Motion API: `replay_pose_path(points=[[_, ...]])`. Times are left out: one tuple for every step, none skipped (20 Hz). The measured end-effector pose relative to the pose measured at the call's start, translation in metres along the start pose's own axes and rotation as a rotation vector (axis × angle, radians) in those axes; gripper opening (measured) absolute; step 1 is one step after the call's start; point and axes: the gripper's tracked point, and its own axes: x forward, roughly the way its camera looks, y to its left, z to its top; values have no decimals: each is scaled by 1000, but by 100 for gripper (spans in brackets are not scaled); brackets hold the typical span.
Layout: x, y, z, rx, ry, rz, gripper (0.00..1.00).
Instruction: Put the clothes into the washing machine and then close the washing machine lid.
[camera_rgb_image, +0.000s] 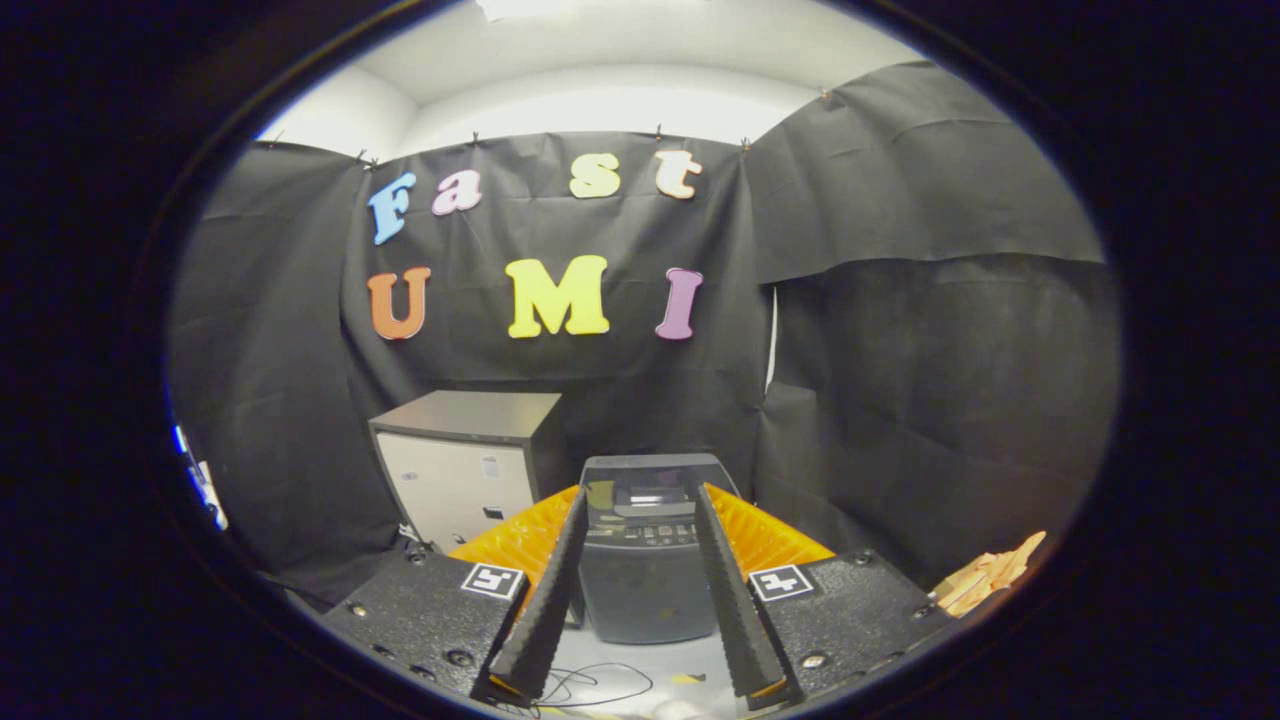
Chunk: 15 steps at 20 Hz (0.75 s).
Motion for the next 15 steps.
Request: replay_pose_path(points=[[-1,1,1,-6,1,8,68],[0,1,1,-9,3,16,68],[-1,2,0,-12,9,21,68],[-2,2,-1,-15,14,26,68],[-2,3,0,-19,15,31,68],[-2,2,0,-25,15,34,68],[-2,1,-1,-29,16,35,68],[-2,1,0,-30,16,37,68],[-1,2,-1,-28,19,38,68],[-1,2,-1,-29,21,39,68],[-1,1,-1,-31,20,36,68],[0,-1,-2,-28,21,30,68],[0,-1,-3,-24,23,25,68],[-2,-2,-4,-23,28,19,68],[-3,-3,-5,-24,31,10,68]])
